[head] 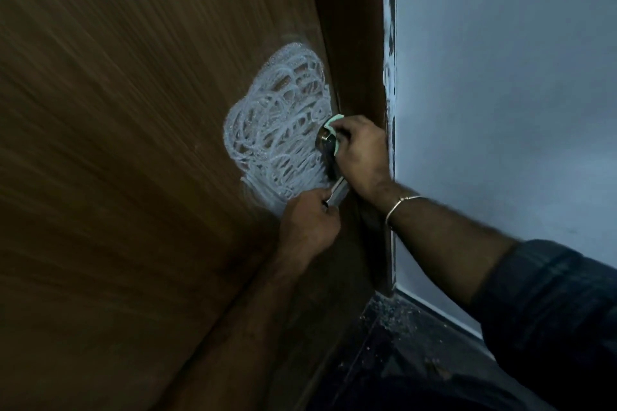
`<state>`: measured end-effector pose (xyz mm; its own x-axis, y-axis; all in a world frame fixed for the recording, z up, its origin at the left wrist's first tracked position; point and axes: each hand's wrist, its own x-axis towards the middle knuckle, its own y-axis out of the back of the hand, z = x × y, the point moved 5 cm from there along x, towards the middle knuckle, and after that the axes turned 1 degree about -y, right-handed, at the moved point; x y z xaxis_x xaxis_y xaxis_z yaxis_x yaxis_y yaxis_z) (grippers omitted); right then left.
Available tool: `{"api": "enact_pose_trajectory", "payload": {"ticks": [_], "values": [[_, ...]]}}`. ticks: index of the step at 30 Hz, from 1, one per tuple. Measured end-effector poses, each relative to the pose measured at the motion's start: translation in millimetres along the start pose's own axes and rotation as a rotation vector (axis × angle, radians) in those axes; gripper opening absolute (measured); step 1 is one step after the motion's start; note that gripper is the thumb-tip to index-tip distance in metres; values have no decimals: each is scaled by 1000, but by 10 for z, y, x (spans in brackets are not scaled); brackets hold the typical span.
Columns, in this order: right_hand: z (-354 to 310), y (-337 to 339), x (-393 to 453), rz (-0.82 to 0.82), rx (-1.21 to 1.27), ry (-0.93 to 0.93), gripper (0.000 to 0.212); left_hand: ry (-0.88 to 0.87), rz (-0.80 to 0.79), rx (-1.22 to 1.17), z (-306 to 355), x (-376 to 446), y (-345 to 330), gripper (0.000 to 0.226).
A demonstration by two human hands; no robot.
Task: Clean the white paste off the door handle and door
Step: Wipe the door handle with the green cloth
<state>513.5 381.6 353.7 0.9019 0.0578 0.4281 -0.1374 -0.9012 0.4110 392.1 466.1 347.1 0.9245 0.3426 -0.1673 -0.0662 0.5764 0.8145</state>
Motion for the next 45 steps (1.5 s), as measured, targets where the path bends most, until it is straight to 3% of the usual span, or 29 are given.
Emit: {"api": "enact_pose_trajectory", "payload": {"ticks": [6, 12, 18, 22, 32, 36, 40, 45], "values": [[88, -17, 25, -69, -16, -110, 36, 10, 2, 23, -6, 44, -23, 47], [-39, 42, 16, -89, -112, 216, 31, -4, -6, 24, -1, 52, -23, 46], [-38, -25, -47, -350, -370, 478, 39, 7, 8, 34, 12, 61, 8, 36], [-15, 10, 59, -271, -312, 365, 34, -3, 2, 35, 21, 63, -10, 34], [-120, -44, 50, -348, -377, 520, 32, -8, -7, 57, 30, 71, 20, 38], [-53, 3, 123, -282, -350, 440, 33, -10, -9, 50, 33, 54, 5, 40], [-125, -75, 8, -377, -400, 598, 34, -1, -17, 46, 28, 49, 23, 41], [-98, -44, 15, -337, -407, 630, 35, -2, -1, 52, 30, 60, 38, 38]]}}
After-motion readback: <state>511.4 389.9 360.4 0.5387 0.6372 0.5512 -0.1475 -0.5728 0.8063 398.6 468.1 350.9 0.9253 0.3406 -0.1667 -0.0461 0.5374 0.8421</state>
